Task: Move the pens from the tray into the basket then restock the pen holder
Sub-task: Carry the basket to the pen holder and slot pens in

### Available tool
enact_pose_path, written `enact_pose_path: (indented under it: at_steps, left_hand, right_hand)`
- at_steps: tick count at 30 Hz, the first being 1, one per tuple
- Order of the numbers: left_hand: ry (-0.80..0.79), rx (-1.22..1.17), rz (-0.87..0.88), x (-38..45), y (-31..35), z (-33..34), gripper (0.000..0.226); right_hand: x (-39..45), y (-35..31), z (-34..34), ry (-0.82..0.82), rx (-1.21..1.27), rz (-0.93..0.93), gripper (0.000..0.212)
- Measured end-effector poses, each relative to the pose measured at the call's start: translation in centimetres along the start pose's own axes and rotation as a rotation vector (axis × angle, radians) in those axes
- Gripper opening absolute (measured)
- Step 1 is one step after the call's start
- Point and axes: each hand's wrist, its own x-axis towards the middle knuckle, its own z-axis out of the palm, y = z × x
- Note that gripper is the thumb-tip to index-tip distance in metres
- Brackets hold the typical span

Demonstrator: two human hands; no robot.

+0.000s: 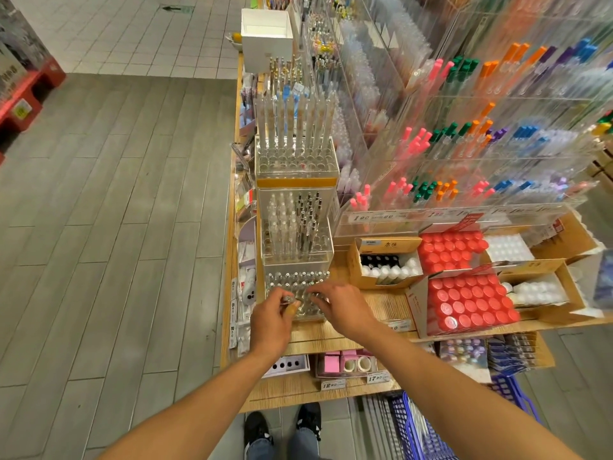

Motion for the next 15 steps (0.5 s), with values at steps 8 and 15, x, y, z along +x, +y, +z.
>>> enact_pose_path:
  at_steps: [8, 15]
  left_hand:
    - [-0.033, 0.151, -0.004, 1.0, -0.3, 1.1, 0.007]
    - [-0.007, 0.202, -0.051, 1.5, -0.3, 2.0, 0.02]
  right_hand:
    - [-1.0, 0.5, 0.1, 0.074, 0.236, 0.08, 0.028]
    - [-1.4, 1.0, 0.0, 0.119, 0.269, 0.13, 0.021]
